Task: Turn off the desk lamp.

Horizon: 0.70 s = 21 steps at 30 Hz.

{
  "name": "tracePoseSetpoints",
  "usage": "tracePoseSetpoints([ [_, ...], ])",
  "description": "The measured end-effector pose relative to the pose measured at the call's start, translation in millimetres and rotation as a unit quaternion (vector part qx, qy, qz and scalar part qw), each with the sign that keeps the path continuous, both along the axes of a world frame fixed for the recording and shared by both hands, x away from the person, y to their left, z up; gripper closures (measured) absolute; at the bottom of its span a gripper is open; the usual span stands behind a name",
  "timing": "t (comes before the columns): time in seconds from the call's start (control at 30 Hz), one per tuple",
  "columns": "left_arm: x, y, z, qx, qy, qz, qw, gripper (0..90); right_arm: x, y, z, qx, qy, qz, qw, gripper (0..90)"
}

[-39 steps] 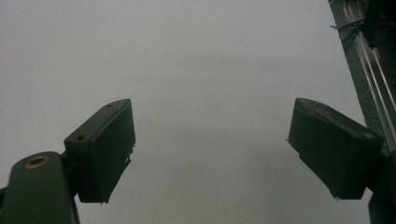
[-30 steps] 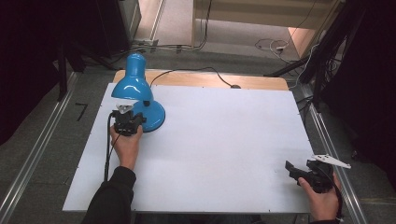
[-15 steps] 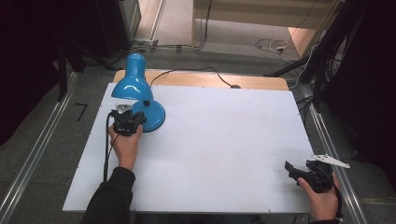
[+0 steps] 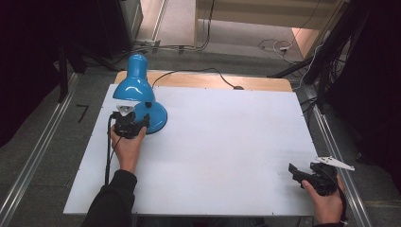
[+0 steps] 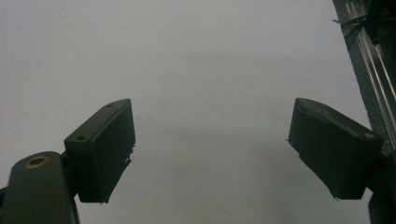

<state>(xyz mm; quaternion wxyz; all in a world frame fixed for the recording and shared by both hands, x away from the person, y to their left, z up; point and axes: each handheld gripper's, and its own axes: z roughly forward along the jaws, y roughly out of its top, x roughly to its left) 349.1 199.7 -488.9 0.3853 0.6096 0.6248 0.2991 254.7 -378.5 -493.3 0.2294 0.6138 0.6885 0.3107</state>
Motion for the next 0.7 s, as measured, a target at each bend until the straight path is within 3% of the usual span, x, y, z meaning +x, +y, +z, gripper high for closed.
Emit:
tracePoseSetpoints([
  [0.23, -3.6, -0.7, -0.9, 0.014, 0.009, 0.003, 0.9998, 33.3, -0.9, -1.0, 0.2, 0.002, -0.001, -0.001, 1.0000, 13.2],
  [0.7, -14.1, 5.6, 0.0, 0.006, 0.012, 0.010, 0.9999, 24.5, -1.7, -0.5, 1.4, -0.001, -0.003, -0.001, 1.0000, 13.1],
])
